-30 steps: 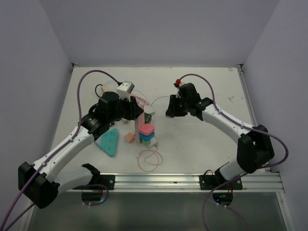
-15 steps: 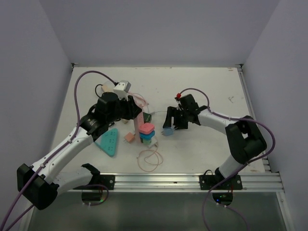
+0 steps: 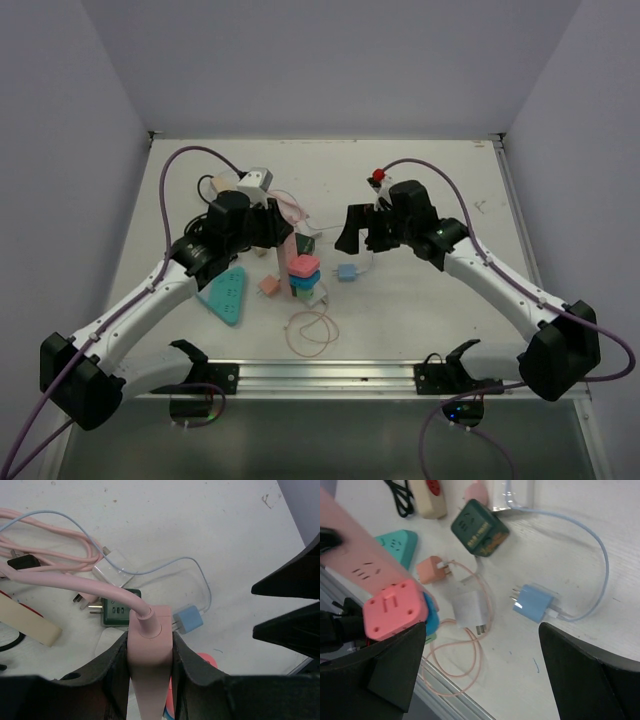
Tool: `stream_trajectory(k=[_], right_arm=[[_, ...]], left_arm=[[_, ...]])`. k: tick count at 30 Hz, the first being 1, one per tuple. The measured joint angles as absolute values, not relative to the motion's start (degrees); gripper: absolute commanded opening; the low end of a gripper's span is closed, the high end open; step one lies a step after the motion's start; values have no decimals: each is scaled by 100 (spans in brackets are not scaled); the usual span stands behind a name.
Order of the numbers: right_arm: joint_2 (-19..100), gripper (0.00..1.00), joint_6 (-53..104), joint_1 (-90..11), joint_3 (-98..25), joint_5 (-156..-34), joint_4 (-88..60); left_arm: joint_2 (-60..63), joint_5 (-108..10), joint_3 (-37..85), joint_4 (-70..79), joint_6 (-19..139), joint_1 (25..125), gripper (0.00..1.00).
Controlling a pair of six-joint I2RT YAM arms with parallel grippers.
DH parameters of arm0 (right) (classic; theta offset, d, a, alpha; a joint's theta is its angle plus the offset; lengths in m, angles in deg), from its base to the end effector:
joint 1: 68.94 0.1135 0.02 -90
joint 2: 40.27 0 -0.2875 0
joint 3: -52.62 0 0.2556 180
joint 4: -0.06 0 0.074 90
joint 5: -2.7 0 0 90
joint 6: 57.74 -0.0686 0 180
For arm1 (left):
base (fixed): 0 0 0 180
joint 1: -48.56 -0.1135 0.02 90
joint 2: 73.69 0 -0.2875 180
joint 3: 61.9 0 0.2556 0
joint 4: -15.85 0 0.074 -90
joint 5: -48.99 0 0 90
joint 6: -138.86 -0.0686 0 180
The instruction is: Pull the plug off the socket
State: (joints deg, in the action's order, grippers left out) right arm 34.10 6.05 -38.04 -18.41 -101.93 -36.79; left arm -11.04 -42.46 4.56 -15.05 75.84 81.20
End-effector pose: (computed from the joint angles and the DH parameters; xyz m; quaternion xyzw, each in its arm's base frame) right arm 0.2528 0.1715 0.2849 -0.0904 0.8967 0.3011 0.3117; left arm 0.2263 -0.1470 0.3209 0.0487 0.8516 -0.2688 0.4474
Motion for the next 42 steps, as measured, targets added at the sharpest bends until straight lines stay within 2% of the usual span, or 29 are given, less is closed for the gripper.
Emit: stream_trajectory(k=[10, 18, 26, 28, 32, 35, 36, 38, 39, 41, 42], right_arm=[[3628, 99, 758, -2593, -2647, -10204, -3711], [4549, 99, 793, -2169, -3084, -10184, -3805], [4927, 99, 898, -1933, -3340, -10206, -3904], [4944, 94, 924, -1905, -3340, -10206, -3945], [4946, 76, 987, -1896, -3340, -10200, -4000], [4946, 51, 1031, -1896, -3340, -10193, -4017], [4946, 37, 1040, -1896, -3340, -10193, -4017], [4946, 22, 1053, -1894, -3340, -10176, -4020], [4946, 11, 1053, -1889, -3340, -10171, -4026], [4935, 1, 1070, -1889, -3340, -10139, -4031], [4929, 0, 1079, -1889, -3340, -10128, -4039]], left_arm=[[-923, -4253, 463, -1498, 7567, 8120, 0], [-921, -4331, 467, -1494, 7562, 8120, 0], [-1023, -4386, 467, -1487, 7518, 8120, 0], [-1067, -4401, 467, -1472, 7499, 8120, 0], [-1137, -4403, 467, -1457, 7453, 8120, 0], [-1148, -4401, 467, -1454, 7376, 8120, 0], [-1148, -4401, 467, -1454, 7344, 8120, 0], [-1148, -4397, 467, -1454, 7304, 8122, 0], [-1148, -4390, 467, -1457, 7289, 8124, 0], [-1150, -4338, 467, -1454, 7261, 8133, 0], [-1154, -4305, 467, -1452, 7239, 8137, 0]])
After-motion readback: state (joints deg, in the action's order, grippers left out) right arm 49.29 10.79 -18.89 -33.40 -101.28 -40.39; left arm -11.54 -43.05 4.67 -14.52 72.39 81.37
